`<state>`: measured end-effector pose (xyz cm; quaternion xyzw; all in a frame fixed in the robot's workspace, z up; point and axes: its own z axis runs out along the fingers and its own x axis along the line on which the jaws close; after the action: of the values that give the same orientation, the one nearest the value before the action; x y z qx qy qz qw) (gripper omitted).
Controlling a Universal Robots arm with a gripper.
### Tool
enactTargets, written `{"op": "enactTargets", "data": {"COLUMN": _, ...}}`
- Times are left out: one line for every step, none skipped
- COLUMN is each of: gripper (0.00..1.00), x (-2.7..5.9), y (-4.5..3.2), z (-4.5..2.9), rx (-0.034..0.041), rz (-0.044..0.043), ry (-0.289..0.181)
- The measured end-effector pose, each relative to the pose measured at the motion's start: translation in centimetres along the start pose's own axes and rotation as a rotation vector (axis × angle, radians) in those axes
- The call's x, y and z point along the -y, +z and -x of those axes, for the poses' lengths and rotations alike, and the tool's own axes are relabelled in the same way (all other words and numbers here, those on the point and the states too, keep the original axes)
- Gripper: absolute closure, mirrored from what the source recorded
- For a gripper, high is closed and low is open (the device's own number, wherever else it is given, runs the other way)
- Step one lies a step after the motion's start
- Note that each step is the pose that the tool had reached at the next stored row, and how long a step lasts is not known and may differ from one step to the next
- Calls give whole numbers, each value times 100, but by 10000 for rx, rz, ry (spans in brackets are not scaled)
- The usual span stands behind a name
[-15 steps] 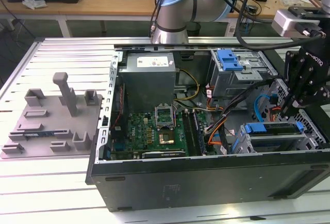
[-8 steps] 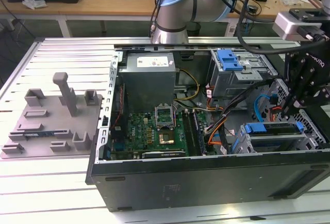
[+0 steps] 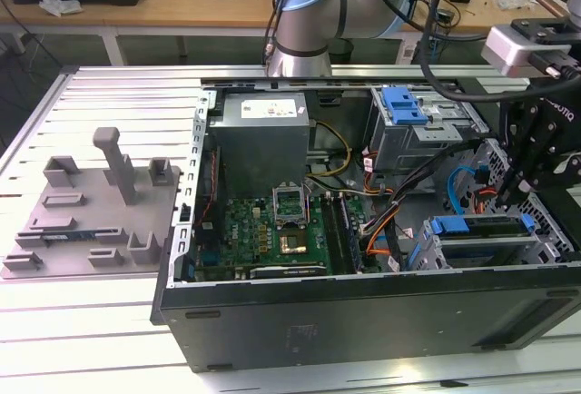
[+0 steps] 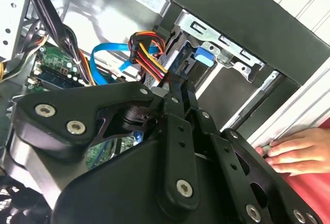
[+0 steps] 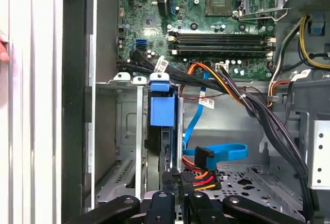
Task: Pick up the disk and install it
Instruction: 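Insert the first disk wire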
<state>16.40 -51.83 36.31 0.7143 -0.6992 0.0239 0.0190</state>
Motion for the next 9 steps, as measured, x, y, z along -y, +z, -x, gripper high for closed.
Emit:
{"op": "enactTargets", "data": {"gripper": 83, "x": 0, "y": 0, "z": 0, "rx": 1, "rz": 0, "ry": -2}}
{"op": "enactTargets", "data": {"gripper": 83, "x": 0, "y": 0, "z": 0, "rx": 0, "rz": -1, "ry": -3}}
{"op": "enactTargets", "data": {"gripper": 83, "x": 0, "y": 0, "z": 0, "rx": 0, "rz": 0, "ry": -2}}
{"op": "enactTargets", "data": {"gripper": 83, "x": 0, "y": -1, "z": 0, "rx": -1, "rz": -1, "ry": -3}}
{"op": "enactTargets", "data": {"gripper": 83, "x": -1, "y": 0, "z": -1, "rx": -1, "rz": -1, "ry": -3}}
{"op": "enactTargets", "data": {"gripper": 83, "x": -1, "y": -1, "z": -5, "rx": -2, "rz": -1, "ry": -3}}
{"op": "enactTargets", "data": {"gripper": 83, "x": -1, "y": 0, "z": -9, "rx": -1, "rz": 0, "ry": -3}}
{"op": "enactTargets", "data": {"gripper": 83, "x": -1, "y": 1, "z": -15, "rx": -1, "rz": 0, "ry": -1}}
{"op": "enactTargets", "data": {"gripper": 83, "x": -1, "y": 2, "z": -18, "rx": 0, "rz": -1, "ry": 4}}
